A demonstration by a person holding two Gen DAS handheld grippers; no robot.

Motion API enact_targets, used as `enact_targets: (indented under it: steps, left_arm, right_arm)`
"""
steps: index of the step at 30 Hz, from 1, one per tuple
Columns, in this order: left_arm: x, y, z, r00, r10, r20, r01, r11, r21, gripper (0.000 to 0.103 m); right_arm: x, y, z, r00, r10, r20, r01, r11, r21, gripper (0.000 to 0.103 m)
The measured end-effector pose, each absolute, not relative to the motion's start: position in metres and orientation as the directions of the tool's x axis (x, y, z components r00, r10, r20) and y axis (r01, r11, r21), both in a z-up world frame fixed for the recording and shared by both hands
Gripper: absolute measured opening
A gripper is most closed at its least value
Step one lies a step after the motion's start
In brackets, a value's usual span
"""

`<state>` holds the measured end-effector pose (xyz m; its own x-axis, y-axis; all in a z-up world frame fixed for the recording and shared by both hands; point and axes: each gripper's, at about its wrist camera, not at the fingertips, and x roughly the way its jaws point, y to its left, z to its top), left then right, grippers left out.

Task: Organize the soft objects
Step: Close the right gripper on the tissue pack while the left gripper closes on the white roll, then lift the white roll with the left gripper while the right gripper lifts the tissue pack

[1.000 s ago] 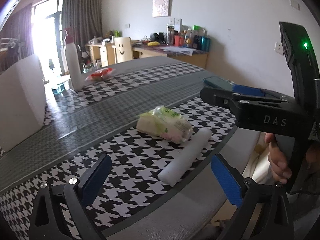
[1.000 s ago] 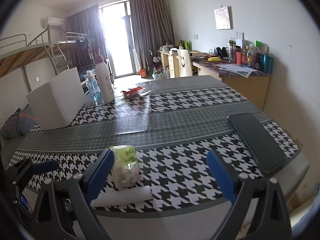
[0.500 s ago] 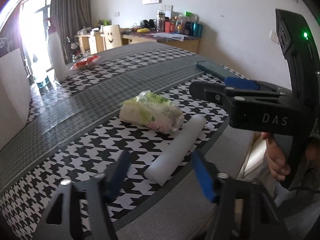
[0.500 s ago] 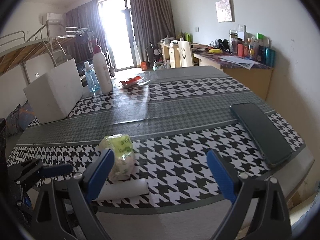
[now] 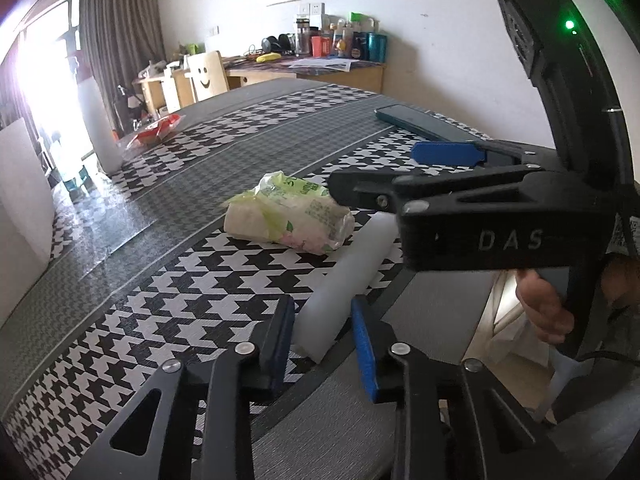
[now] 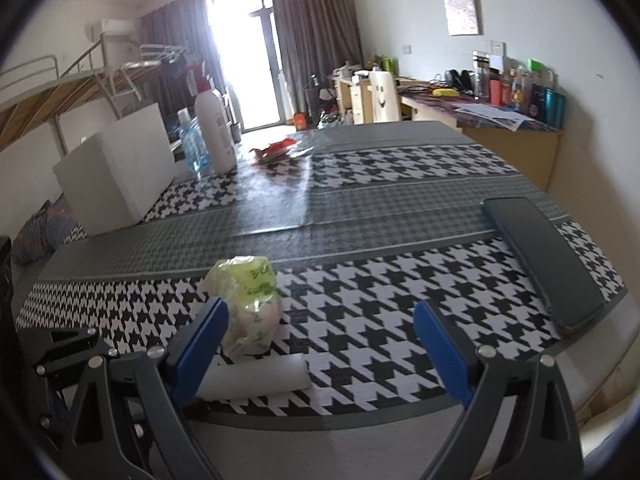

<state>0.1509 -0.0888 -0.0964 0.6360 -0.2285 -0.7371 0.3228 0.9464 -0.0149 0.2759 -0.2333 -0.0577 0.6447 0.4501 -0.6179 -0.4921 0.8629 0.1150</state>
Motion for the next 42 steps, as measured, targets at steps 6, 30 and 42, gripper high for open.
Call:
enact_targets:
  steps: [6,30,42]
  left_arm:
    - [0.148,-0.087,-0.096,0.636,-0.241,-0.733,0.331,0.943,-0.024,0.025]
    - [0.142,-0.080,-0.086,0.641,-0.288,-0.711,0.361,0.931,-0.052,0.014]
    - [0.139,-0.084,-0.085,0.639,-0.277,-0.717,0.370,0.929,-0.030,0.013]
  right_arm:
    - [0.275,-0.219,-0.057,0.615,0.479,-0.626,-0.548,0.831,0.098,0.096]
    - [0.285,-0.188,-0.064,0.542,0.481,-0.690,-0.625,0.779,0.051,0.036]
    - [0.280,-0.217,-0.046,0.610,0.459,-0.646,-0.563,0.824,0.054,0.036]
